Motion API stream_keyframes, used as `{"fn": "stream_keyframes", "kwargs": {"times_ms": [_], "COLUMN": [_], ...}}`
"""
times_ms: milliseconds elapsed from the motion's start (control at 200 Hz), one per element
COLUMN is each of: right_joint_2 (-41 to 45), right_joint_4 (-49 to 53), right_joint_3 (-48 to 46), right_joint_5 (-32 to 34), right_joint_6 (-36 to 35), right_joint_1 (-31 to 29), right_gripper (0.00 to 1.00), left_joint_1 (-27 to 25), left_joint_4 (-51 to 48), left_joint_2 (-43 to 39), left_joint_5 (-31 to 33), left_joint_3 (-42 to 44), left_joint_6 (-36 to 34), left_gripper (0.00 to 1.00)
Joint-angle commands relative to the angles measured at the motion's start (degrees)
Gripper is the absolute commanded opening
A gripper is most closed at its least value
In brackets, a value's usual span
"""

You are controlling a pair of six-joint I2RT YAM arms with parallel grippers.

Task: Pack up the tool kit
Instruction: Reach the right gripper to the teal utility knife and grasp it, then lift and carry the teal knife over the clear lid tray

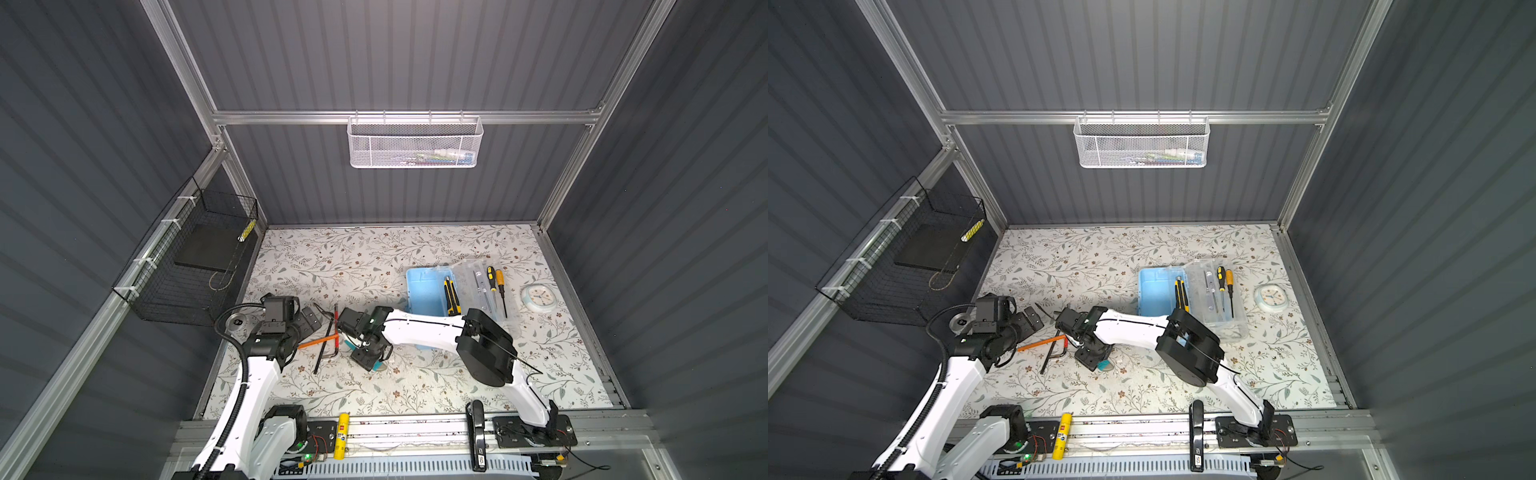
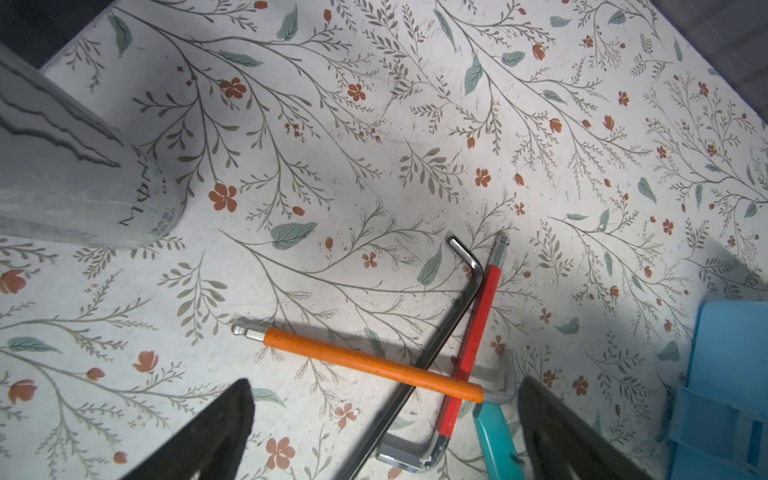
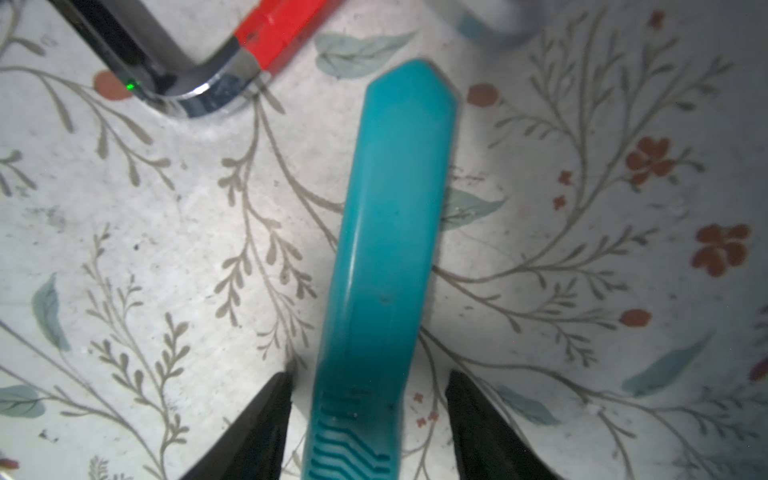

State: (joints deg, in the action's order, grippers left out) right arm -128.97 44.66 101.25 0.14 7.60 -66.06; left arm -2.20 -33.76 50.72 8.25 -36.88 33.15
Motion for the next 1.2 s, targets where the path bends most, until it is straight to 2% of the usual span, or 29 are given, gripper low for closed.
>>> {"fn": "stream_keyframes", "kwargs": {"times_ms": [0, 200, 610, 906, 1196], "right_joint_2": [-2.52, -4.88, -0.41, 7.6, 19.95], "right_joint_4": [2.46, 5.61, 3.63, 4.24, 5.69], "right_joint_3": [0.99, 3.57, 2.2, 0.75, -4.91], "right_joint_5": [0.08, 2.93, 6.25, 8.86, 12.52], "right_joint_6": [-1.59, -2.07, 2.36, 7.73, 12.83], "right_joint_1": [-0.08, 0.12, 1.45, 4.81, 12.98], "right_gripper": [0.6, 0.51, 0.32, 0.26, 0.24], "left_joint_1": [0.44, 0.44, 0.44, 0.43, 0.44], "left_joint_4": [0.71, 0.69, 0.94, 1.74, 4.5], "left_joint_2": [0.1, -0.63, -1.13, -0.78, 0.17], "left_joint_5": [-0.53, -0.41, -0.45, -0.85, -2.64], "left_joint_3": [0.75, 2.02, 2.61, 2.44, 4.52], "left_joint_6": [-0.76, -0.13, -1.14, -2.12, -2.91], "left_gripper": [0.99, 0.99, 1.0, 1.0, 1.0]}}
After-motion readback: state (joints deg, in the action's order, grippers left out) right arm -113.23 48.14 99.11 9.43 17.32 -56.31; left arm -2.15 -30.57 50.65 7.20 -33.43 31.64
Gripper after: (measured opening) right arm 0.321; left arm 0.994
